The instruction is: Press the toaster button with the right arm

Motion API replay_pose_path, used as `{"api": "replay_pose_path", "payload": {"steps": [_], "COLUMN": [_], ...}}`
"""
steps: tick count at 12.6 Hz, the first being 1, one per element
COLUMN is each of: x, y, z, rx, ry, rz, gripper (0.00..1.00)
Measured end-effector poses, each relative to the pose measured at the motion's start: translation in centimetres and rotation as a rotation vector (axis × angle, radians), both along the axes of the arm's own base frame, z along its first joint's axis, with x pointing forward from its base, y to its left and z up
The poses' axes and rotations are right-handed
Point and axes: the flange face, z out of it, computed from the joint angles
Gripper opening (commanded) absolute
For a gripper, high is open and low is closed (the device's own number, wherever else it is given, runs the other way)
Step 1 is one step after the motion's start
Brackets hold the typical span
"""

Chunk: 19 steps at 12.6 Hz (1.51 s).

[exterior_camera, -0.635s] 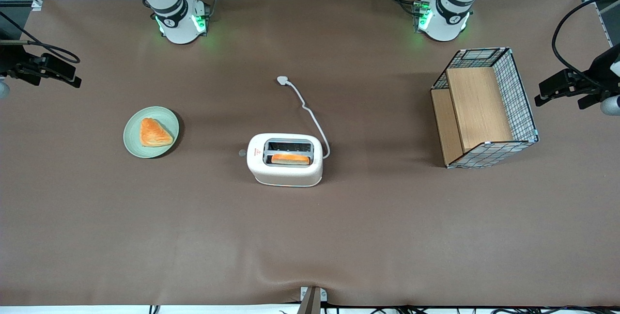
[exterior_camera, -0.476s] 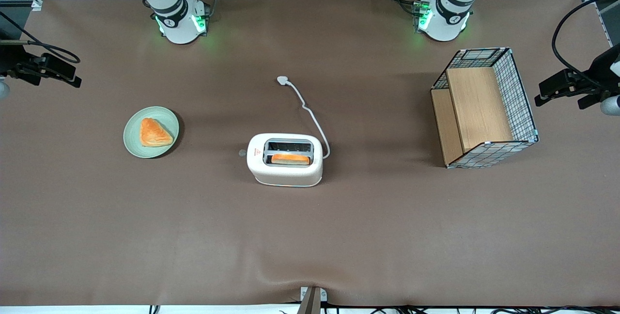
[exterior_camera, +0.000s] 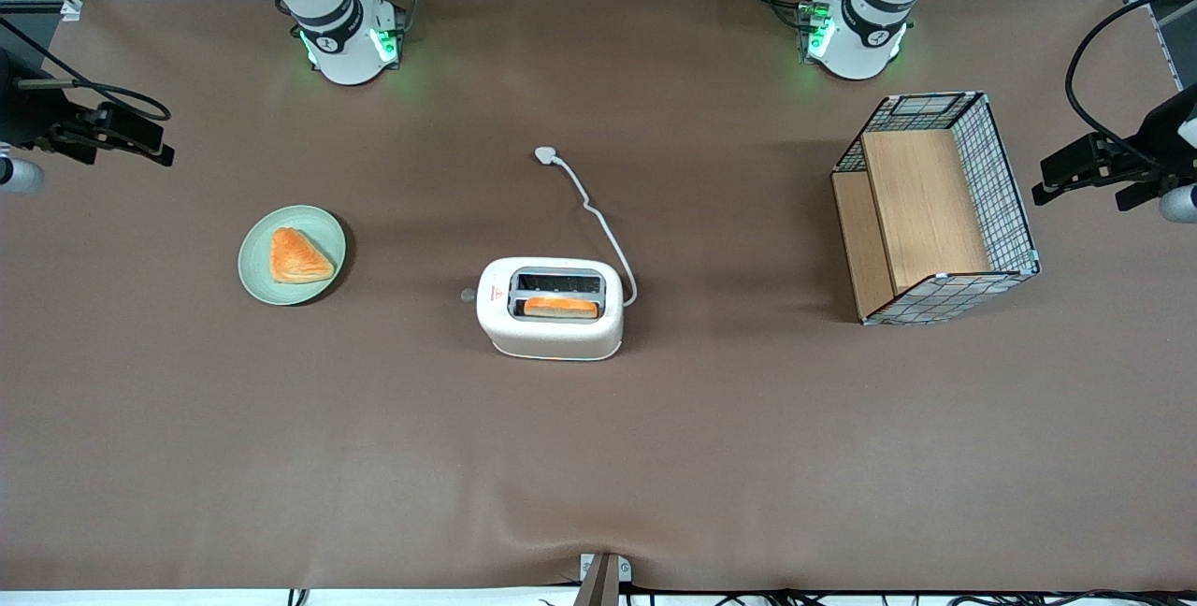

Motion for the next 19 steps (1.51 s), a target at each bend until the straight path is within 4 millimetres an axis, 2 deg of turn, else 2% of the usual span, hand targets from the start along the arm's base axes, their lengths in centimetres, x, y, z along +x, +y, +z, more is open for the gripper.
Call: {"api": "replay_pose_path", "payload": {"steps": [5,13,19], "x": [2.2,2.2,4.2], "y": [3.2,8.4,12.2], "z": [-1.7,-2.9,-7.4], "rx": [0.047,0.036,0.143], "ry": [0.024,0.057,0.137], "rz": [0.046,0.073,-0.006], "gripper": [1.00,1.00,1.00]}}
